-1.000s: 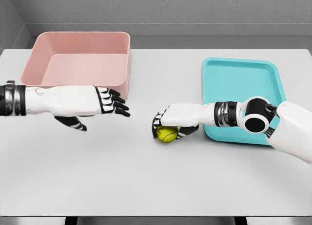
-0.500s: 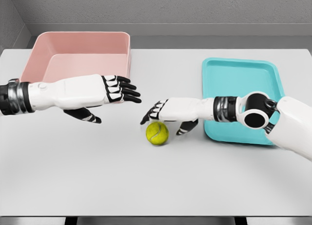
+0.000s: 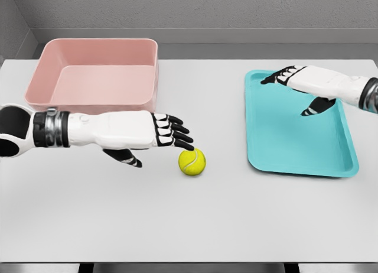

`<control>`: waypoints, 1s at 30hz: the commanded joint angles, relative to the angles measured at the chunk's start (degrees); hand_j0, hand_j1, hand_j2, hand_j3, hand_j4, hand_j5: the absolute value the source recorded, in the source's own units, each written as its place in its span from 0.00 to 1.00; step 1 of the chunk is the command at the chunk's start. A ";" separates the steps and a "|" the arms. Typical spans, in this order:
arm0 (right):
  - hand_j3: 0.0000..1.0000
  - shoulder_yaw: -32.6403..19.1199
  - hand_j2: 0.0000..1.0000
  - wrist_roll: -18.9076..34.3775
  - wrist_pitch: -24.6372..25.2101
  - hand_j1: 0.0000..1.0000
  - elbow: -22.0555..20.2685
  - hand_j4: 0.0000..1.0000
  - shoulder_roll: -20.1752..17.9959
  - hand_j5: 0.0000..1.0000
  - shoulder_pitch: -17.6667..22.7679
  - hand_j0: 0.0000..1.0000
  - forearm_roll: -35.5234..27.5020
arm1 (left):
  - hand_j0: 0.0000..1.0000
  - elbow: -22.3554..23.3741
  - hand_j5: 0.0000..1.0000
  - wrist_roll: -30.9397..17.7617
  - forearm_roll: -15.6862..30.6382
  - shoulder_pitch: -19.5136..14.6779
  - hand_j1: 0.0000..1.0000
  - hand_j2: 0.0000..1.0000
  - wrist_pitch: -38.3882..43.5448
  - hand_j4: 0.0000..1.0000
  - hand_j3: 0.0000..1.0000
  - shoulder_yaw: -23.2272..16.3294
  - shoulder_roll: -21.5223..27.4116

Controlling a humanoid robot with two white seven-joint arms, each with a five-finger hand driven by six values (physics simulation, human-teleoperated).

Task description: Put the tennis from the blue tray into the pink basket with both arms

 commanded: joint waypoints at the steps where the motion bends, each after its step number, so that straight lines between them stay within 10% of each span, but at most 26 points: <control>1: 1.00 -1.87 1.00 -1.13 0.04 1.00 2.42 1.00 -0.81 1.00 -0.09 1.00 -0.26 | 1.00 0.02 1.00 -5.23 -1.69 0.00 1.00 1.00 0.06 1.00 1.00 -0.72 -3.74; 9: 1.00 -7.23 1.00 -0.95 0.13 1.00 4.00 1.00 -0.01 1.00 3.25 1.00 -0.26 | 1.00 0.28 1.00 -8.48 -0.99 -4.75 1.00 1.00 0.06 1.00 1.00 -0.98 -10.77; 30: 1.00 -8.03 1.00 -0.86 0.04 1.00 4.44 1.00 0.43 1.00 4.04 1.00 -0.26 | 1.00 4.41 1.00 -8.84 -6.08 -1.14 1.00 1.00 12.92 1.00 1.00 -0.81 -13.41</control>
